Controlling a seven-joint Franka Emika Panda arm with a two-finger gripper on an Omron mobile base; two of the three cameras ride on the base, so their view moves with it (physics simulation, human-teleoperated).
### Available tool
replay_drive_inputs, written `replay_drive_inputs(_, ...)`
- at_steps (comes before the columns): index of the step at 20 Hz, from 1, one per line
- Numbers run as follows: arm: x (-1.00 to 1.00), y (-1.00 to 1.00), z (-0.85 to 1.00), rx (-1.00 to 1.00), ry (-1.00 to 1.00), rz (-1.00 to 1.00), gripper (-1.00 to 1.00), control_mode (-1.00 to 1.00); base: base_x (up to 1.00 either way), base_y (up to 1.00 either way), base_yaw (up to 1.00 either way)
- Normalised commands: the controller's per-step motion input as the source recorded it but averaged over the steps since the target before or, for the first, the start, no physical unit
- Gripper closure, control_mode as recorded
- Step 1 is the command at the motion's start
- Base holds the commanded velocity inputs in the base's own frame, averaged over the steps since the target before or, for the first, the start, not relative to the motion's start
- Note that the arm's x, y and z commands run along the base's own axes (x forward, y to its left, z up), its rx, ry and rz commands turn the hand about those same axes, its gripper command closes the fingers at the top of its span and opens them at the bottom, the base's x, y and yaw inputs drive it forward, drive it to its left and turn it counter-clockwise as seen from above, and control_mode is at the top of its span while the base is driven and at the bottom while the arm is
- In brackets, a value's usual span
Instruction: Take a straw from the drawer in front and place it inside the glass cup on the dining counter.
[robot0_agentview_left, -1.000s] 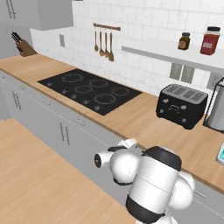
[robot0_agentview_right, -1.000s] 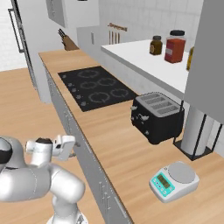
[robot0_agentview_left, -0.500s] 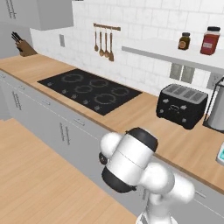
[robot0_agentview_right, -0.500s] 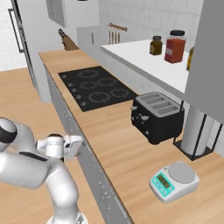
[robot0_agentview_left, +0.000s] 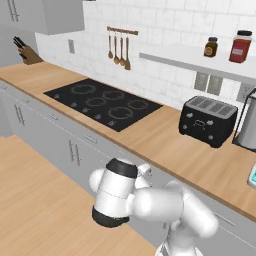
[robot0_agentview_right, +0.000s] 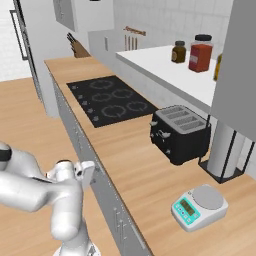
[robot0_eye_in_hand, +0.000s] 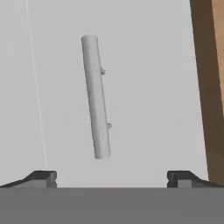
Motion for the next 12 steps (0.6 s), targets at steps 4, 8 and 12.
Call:
replay_drive_inputs(4,0.34,0.33,-0.36,-0.25,-0.08,0.00,-1.00,-1.00,0.00,0.00,0.00)
replay_drive_inputs(8,0.56,0.01,-0.04,-0.14,-0.06,0.00,-1.00,-1.00,0.00,0.00,0.00)
replay_drive_inputs(12,0.77,0.00,0.00,0.00,0.00,0.00,-1.00,-1.00,0.00,0.00,0.00)
